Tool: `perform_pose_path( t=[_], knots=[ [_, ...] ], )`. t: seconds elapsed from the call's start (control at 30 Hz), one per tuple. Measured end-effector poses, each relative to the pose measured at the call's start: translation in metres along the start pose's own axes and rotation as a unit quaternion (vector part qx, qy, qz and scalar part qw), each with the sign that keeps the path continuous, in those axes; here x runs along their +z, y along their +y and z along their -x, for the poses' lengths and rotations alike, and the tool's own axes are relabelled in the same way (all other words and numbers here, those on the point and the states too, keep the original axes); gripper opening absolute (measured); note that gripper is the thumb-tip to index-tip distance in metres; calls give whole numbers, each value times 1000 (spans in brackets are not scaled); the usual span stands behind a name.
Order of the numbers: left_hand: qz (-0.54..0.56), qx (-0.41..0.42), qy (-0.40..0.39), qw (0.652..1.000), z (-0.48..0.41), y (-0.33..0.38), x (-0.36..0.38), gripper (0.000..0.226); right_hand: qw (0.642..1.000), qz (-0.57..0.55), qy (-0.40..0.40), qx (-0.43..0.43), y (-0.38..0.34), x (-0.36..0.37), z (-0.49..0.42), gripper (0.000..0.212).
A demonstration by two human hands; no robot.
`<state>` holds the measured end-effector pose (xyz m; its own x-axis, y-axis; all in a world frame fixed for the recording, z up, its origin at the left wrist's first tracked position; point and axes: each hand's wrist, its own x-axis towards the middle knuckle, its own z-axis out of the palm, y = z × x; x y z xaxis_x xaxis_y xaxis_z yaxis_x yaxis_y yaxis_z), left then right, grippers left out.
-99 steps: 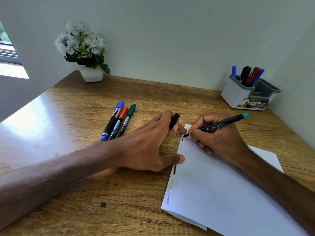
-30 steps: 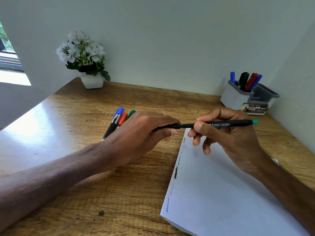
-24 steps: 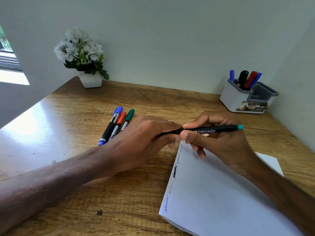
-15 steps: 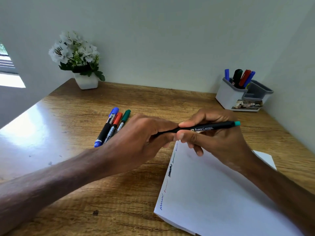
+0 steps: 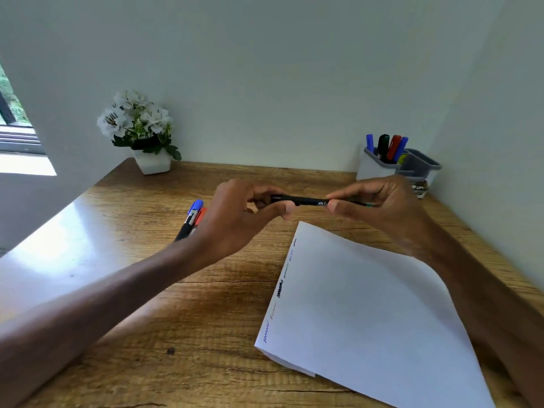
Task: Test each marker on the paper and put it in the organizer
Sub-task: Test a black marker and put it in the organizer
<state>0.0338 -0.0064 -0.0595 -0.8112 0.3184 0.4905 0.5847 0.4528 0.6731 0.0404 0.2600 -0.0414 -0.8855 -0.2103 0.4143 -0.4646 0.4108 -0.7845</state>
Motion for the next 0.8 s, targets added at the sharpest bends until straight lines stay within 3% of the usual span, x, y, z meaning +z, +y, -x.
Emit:
perform_pose_path(
  t=[0.2,0.3,0.37,0.5,0.6,0.7,0.8],
  knots=[
    [48,29,0,998,-37,33,28,13,984,168,7,-57,-2,-8,0,22],
    [31,13,-2,999,-70,38,51,14,970,227,69,-46,13,-26,-8,23],
    [-20,-8,-56,998,-92,31,66,16,966,220,136,-11,25,-44,-14,28],
    [-234,-2,-244,941,-126,18,96,57,942,232,243,7,28,-84,-26,34],
    [-317,-10,-347,883,-140,17,112,65,916,251,312,-9,28,-115,-40,48],
    [-349,7,-365,863,-147,15,120,62,897,263,354,-13,35,-138,-58,68],
    [-349,21,-369,861,-149,15,122,58,884,293,365,2,50,-152,-72,69]
  ],
)
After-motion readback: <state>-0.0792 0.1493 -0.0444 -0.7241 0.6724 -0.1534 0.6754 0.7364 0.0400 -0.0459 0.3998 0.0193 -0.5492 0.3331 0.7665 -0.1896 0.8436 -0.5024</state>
